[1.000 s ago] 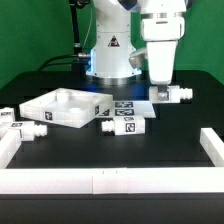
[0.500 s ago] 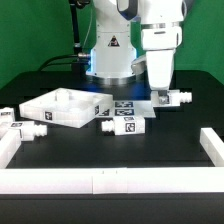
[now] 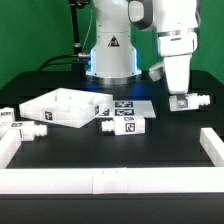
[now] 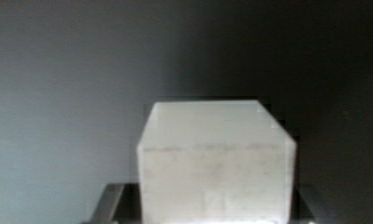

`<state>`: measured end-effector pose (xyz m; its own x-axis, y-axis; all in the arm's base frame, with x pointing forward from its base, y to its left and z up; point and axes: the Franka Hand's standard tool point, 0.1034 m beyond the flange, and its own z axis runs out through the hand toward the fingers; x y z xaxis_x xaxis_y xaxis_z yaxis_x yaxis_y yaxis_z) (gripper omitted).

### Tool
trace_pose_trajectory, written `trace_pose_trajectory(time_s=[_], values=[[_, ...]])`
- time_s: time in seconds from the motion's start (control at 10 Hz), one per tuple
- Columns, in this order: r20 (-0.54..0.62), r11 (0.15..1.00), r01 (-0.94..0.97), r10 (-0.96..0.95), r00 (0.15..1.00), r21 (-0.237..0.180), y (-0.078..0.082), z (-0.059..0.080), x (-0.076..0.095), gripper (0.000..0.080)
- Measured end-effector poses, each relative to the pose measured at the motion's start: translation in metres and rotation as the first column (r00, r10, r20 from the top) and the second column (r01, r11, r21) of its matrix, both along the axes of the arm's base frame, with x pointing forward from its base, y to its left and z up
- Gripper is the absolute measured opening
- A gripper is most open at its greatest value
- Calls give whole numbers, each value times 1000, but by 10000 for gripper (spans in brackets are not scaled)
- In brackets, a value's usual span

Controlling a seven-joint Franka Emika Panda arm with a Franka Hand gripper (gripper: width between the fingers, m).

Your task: Assemble one leg

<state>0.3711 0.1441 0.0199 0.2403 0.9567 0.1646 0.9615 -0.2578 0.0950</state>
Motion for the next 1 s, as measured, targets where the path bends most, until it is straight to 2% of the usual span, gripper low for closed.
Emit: trace_pose_trajectory(time_s=[0.2, 0.6, 0.7, 0.8, 0.9, 1.0], values=[[-6, 1000, 11, -11, 1000, 4, -9, -10, -3, 266], [23, 999, 37, -37, 999, 16, -25, -9, 7, 266], [23, 999, 36, -37, 999, 16, -24, -9, 7, 266], [22, 999, 36, -37, 999, 16, -24, -9, 6, 300], [22, 999, 37, -37, 999, 16, -24, -9, 7, 435], [22, 999, 37, -37, 999, 16, -24, -10, 7, 435]])
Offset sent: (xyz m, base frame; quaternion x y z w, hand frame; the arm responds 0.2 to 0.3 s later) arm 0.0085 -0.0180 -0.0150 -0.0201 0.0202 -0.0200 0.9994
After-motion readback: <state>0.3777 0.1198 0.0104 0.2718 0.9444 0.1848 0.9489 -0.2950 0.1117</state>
